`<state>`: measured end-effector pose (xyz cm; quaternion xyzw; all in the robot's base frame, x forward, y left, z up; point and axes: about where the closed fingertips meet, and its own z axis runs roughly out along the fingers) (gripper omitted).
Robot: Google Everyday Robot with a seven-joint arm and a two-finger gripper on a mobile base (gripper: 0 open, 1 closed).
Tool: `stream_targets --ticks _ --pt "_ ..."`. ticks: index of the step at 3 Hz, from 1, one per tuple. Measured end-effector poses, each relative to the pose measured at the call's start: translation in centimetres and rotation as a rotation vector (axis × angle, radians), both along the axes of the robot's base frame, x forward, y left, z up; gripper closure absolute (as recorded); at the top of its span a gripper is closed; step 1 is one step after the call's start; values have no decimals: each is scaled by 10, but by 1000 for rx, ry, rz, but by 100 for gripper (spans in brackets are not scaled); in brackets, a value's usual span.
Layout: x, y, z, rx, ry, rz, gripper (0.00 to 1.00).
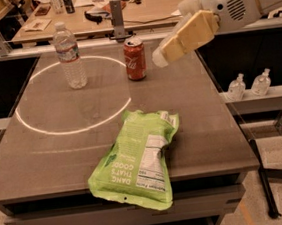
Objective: Pick water bottle
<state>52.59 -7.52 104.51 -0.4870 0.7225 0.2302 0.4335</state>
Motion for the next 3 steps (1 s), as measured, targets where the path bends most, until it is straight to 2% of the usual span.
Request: stream_targets --ticks 2,3 --pt "1 6 -7 -26 14 -12 0" --pt "4 25 -31 -15 50 -46 0"
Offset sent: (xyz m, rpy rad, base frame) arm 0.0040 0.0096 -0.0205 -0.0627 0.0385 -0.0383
